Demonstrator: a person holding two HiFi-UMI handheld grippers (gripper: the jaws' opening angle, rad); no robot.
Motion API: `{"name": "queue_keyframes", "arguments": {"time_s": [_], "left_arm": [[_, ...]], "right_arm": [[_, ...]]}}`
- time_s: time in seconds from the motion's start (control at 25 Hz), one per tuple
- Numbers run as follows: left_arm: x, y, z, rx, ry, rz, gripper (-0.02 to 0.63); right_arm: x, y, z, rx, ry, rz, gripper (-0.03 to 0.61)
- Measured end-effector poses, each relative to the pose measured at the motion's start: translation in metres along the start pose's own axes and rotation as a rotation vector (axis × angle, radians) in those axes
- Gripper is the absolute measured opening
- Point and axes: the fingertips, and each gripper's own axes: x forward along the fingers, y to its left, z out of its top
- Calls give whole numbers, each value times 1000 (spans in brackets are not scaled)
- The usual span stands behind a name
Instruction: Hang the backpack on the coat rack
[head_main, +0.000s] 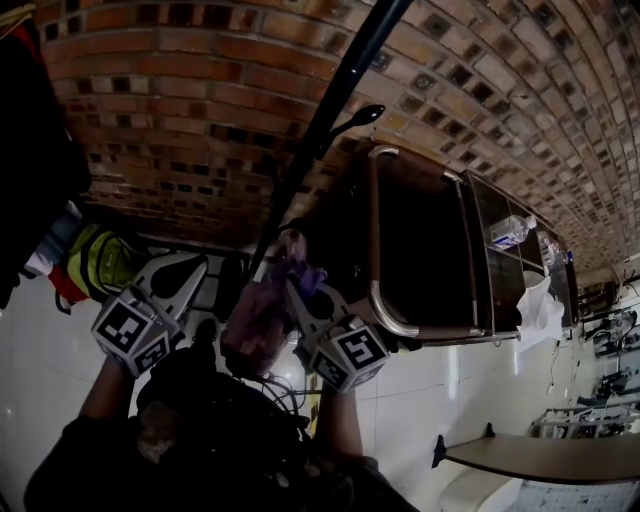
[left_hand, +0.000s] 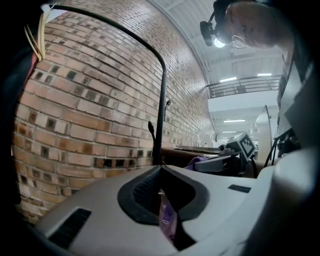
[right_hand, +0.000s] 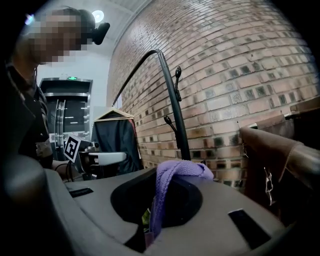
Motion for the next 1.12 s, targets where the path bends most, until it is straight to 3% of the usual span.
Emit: {"name": "queue_keyframes", "arguments": {"time_s": [0.36,0.76,1.12], "left_arm": [[54,46,11,-3,12,-44,40],[84,79,15,-17,24,-81,40],[91,102,10,-30,40,-83,40]], "right_arm": [[38,-51,23,2,-5,-61,15],[77,-77,48,-33,4,-91,15],[120,-54,3,-111,195,-2,17]]}}
